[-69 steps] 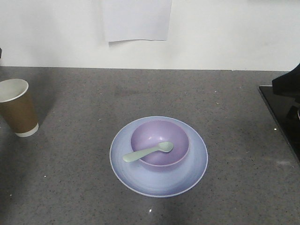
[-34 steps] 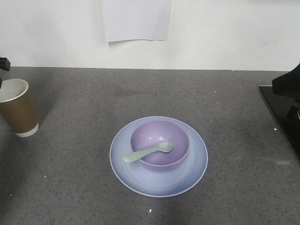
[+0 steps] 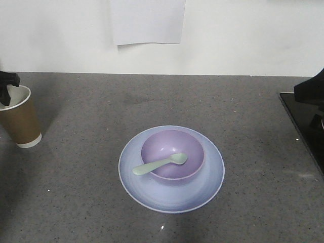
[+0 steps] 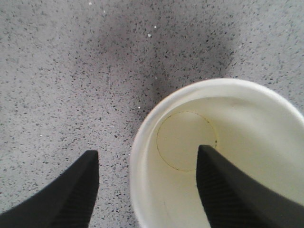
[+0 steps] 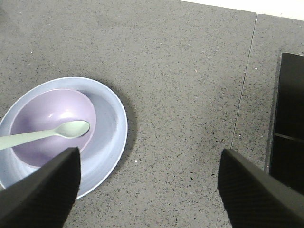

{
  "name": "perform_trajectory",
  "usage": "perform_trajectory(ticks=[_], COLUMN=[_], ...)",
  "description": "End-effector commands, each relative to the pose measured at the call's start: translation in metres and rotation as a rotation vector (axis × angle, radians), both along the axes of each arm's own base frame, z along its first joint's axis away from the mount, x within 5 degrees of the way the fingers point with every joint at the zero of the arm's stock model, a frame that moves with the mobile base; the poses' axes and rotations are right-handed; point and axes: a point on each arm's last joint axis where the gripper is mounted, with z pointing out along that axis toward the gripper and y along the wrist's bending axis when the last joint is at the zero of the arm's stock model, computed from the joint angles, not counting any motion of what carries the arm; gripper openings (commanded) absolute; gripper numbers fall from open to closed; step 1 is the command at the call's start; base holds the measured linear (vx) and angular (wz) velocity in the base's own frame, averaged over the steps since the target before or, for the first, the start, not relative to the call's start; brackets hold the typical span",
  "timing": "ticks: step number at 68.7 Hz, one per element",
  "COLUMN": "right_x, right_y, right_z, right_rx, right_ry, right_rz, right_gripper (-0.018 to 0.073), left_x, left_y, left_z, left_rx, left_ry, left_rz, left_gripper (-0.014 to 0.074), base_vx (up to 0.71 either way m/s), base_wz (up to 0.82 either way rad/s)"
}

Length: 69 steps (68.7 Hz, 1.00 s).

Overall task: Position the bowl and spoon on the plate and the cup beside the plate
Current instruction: 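Move the left gripper over the brown paper cup and grip its rim, then slide the cup with the left gripper toward the plate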

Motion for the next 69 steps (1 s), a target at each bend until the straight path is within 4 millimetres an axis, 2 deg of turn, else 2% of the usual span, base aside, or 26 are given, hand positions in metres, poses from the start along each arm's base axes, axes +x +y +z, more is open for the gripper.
perform_trajectory(ticks=[1, 14, 21, 32, 47, 69], right_x=[-0.002, -0.001, -0.001, -0.001, -0.001, -0.001], right_y=[-0.001, -0.001, -0.001, -0.001, -0.001, -0.001], right_z=[0.014, 0.014, 0.014, 0.014, 0.014, 0.014], right_rx=[0.014, 0.014, 0.014, 0.015, 0.015, 0.016], right_ry=[-0.098, -0.099, -0.099, -0.101, -0.101, -0.101], right_rz=[-0.013, -0.013, -0.013, -0.014, -0.014, -0.015], right_gripper=[0.058, 0.058, 0.058, 0.058, 0.058, 0.058], left_x=[-0.002, -0.001, -0.001, -0.001, -0.007, -0.038], left_y=[-0.001, -0.001, -0.001, -0.001, -0.005, -0.026], left_z=[0.019, 0.018, 0.018, 0.018, 0.028, 0.072], left_rx=[0.0, 0.0, 0.0, 0.007, -0.027, -0.166], left_ry=[-0.087, -0.086, -0.086, -0.085, -0.112, -0.216], left_rz=[0.009, 0.009, 0.009, -0.008, -0.028, -0.116], left_gripper=[0.0419, 0.0325, 0.0212, -0.0011, -0.0008, -0.0008], base_vx=[0.0, 0.0, 0.0, 0.0, 0.0, 0.0], base_wz=[0.0, 0.0, 0.0, 0.0, 0.0, 0.0])
